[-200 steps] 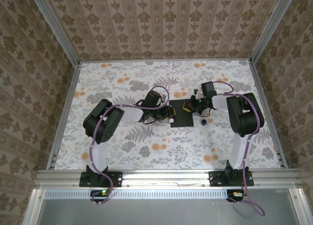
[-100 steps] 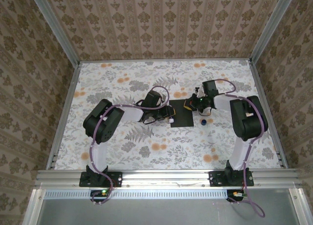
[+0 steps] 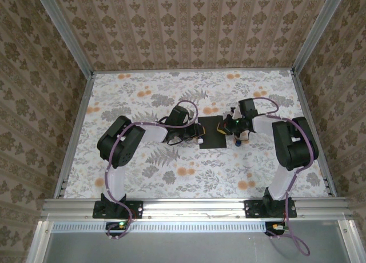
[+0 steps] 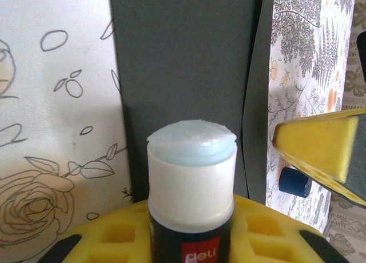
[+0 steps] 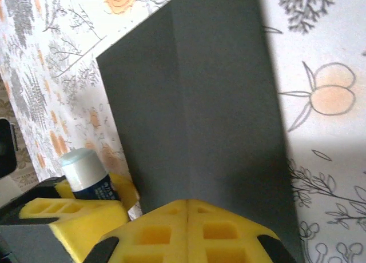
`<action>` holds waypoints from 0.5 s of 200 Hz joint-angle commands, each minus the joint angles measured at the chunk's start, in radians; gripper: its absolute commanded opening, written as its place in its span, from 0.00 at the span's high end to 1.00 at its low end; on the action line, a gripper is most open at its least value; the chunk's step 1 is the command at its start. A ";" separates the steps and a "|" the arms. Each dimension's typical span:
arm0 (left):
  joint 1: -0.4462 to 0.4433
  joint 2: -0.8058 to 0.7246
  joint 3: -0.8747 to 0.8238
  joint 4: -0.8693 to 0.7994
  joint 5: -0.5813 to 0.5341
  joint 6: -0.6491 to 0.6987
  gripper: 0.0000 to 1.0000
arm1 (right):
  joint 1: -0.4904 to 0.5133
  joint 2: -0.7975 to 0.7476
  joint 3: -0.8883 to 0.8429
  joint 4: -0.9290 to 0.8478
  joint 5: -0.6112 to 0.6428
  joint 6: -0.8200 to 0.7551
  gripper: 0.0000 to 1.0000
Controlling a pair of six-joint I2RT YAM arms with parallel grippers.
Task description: Place the letter into the envelope and seal it
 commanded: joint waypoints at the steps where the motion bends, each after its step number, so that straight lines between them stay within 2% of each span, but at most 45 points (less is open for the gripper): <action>1: -0.015 0.002 -0.011 -0.007 -0.003 0.019 1.00 | 0.009 -0.016 -0.021 -0.002 0.028 0.021 1.00; 100: -0.017 -0.003 -0.006 -0.015 -0.002 0.025 1.00 | 0.020 0.060 -0.035 0.008 0.037 0.001 1.00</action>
